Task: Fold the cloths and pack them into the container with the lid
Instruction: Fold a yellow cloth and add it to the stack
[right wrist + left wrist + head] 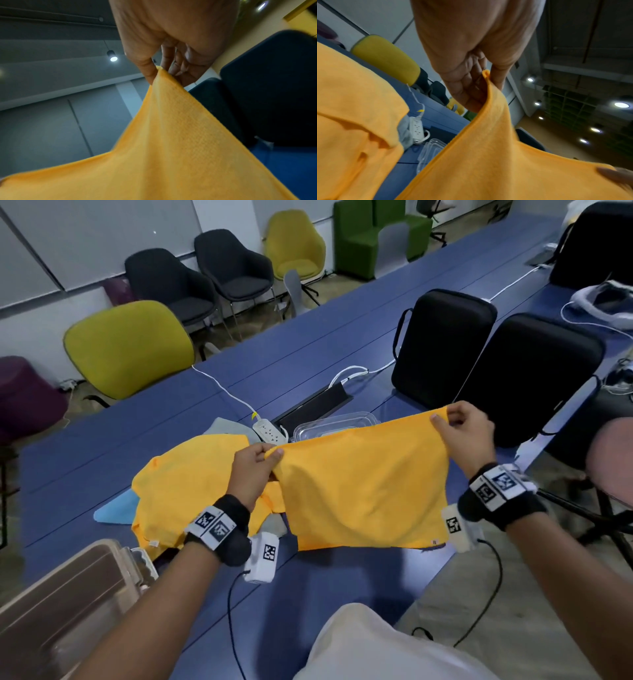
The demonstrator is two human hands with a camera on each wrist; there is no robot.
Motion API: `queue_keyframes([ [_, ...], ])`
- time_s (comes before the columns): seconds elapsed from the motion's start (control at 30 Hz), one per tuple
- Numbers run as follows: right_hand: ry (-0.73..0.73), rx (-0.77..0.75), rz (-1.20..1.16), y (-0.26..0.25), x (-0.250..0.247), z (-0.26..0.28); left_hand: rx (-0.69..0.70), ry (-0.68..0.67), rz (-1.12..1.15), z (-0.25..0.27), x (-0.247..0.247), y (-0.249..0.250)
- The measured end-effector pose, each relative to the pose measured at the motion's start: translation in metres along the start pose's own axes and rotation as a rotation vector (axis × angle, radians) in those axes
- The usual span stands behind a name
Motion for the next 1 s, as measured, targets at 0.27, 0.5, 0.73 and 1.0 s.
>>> queue_keyframes([
  [0.27, -0.423, -0.164, -0.191, -0.064, 0.072, 0.085, 0.199, -0.159, -0.185, 0.013, 0.051, 0.026],
  [0.5, -0.696, -0.244, -0.107, -0.085, 0.094, 0.103, 0.24, -0.167, -0.18, 0.02, 0.052, 0.03],
  [0.73, -0.548, -0.602, 0.225, -0.096, 0.09, 0.098, 0.285, -0.292, -0.241, 0.032, 0.053, 0.029],
  [1.0, -0.667, -0.723, 0.354, -0.127, 0.085, 0.099, 0.277, -0.222, -0.07, 0.037, 0.053, 0.032],
])
Point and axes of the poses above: each hand's wrist, its own z-axis away from the middle knuckle, its own x-axis out of the palm, y = z × x, the point moved 4 cm from there along -z, towards the middle knuckle, and after that the axes turned 6 degrees about x, right-handed, at the moved point
